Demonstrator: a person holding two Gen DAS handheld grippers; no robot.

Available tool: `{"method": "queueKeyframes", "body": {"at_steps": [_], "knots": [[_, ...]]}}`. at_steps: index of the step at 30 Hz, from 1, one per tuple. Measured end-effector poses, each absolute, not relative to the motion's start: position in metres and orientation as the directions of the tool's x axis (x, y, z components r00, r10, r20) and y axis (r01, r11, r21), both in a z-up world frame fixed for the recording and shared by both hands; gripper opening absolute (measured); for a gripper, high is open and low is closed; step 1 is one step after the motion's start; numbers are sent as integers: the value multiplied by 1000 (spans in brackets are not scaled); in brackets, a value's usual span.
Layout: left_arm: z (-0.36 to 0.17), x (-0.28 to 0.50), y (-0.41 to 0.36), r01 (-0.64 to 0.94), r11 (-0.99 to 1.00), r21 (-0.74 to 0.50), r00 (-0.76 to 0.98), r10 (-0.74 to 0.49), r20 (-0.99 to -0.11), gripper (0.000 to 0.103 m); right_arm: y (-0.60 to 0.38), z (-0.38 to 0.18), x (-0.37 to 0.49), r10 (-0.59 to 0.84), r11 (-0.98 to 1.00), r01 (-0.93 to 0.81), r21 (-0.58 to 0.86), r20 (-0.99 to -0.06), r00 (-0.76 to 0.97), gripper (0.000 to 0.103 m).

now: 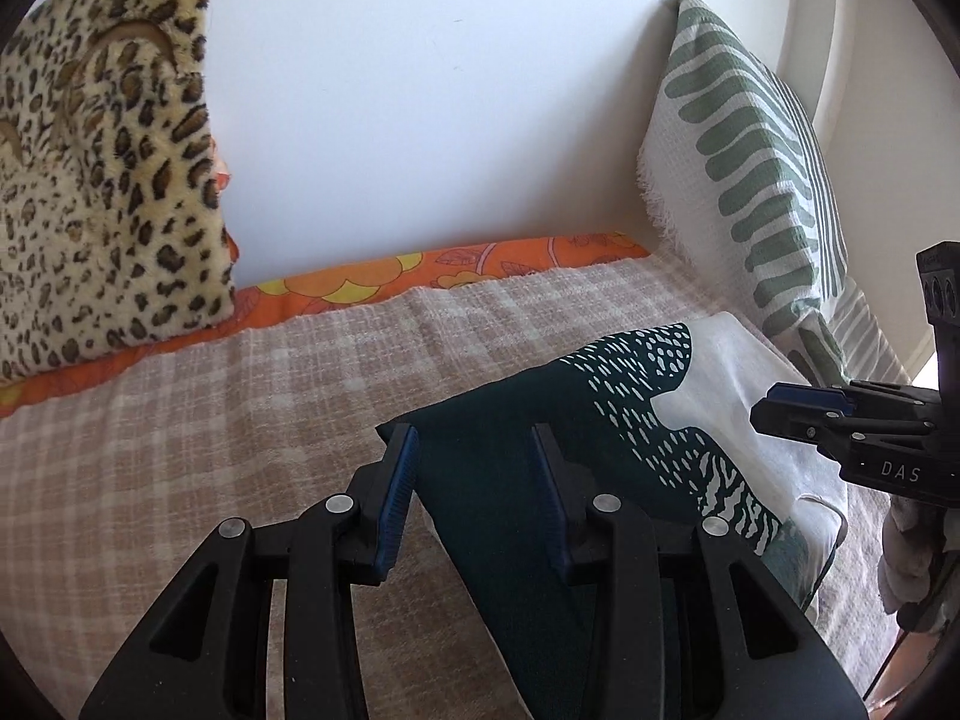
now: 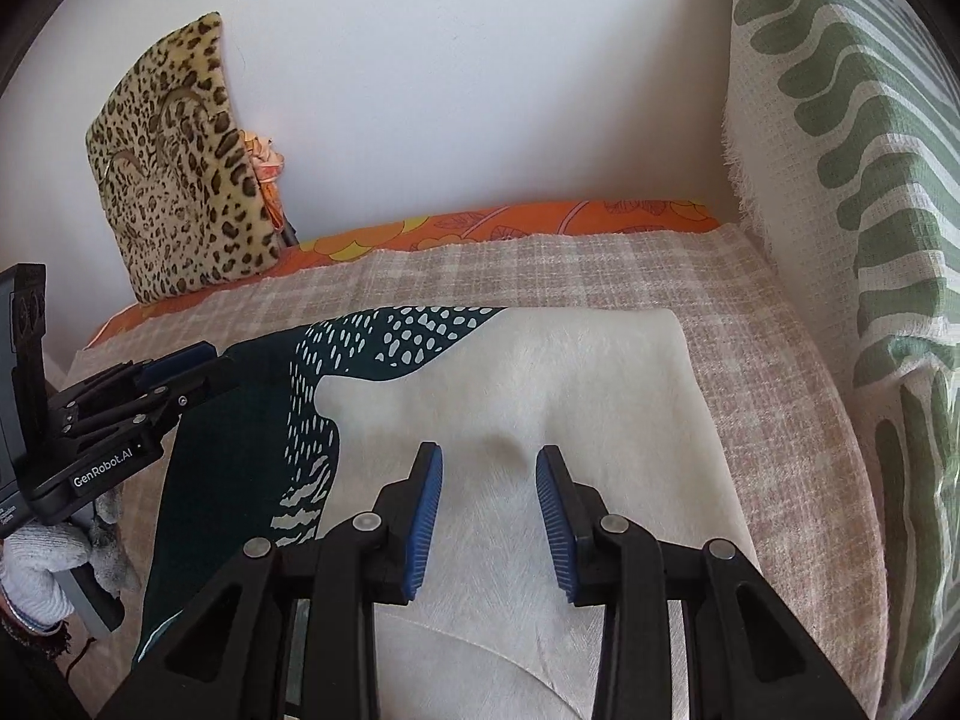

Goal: Fold small clothes
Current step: 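Lower the T-shirt onto the white shirt and open both tools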

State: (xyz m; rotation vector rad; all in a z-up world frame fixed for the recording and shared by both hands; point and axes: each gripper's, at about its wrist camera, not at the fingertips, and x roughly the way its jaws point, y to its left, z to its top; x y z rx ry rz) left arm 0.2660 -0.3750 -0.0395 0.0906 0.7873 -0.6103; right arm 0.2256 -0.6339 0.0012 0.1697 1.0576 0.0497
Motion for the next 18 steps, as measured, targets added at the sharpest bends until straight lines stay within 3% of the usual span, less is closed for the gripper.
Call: {"method": "queueKeyframes", "body": {"at_steps": [3,7,9,13,18], "knots": [[-24,253,-364,558,816,-152,553,-501,-666,53,-629,18,216,95,987,65,150,-851,516,40],[-2,232,-351,582,799,-150,559,-528,-639,59,-614,45,199,51,990,81,114,-831,554,60],[9,222,-345,594,791,-147,562,-539,-628,67,-603,60,189,16,992,90,83,-817,576,65],[29,199,-331,611,778,-143,572,-559,-600,71,-583,87,169,-22,992,114,61,-789,614,79],[47,173,-310,623,769,-141,579,-575,-578,79,-555,111,143,-65,991,132,28,-763,643,85]]}}
